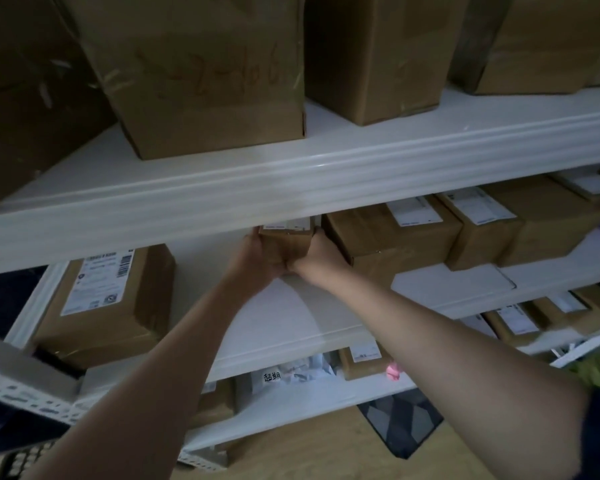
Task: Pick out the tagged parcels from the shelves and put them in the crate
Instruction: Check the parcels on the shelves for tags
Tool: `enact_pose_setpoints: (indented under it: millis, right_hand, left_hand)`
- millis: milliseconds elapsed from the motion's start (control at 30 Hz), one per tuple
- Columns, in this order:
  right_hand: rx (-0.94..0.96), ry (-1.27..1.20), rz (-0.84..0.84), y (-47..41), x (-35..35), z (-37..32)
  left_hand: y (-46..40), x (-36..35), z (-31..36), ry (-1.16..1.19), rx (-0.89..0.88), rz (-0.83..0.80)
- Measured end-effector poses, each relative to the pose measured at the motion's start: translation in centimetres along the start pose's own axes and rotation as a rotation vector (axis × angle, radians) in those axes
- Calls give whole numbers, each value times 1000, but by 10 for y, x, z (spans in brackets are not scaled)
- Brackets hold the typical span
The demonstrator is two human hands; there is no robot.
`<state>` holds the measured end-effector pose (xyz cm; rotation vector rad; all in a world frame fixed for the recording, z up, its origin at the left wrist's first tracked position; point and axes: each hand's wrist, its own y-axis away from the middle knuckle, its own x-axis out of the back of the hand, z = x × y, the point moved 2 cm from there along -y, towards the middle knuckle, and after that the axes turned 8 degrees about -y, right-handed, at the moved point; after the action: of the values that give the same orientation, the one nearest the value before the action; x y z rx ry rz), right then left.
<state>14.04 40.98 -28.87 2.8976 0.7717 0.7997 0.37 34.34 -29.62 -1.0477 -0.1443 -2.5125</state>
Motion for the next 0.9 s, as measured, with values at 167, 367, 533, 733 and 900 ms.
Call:
enact_pose_setpoints:
  millis: [167,367,533,733,900]
  right_hand:
    - [125,44,-21,22,-6,14]
    - [249,-40,-52,115,9,18]
    - [352,17,-54,186,26,17]
    - [383,16,-38,238,24,18]
    - [392,21,-12,257,34,8]
  left_hand:
    - [45,-3,4,98,5,59]
    - [134,3,29,-108,-53,55]
    - [208,15,42,-123,-50,53]
    - [265,25,65,-68,-60,123]
    - [286,34,80,-92,-74,167]
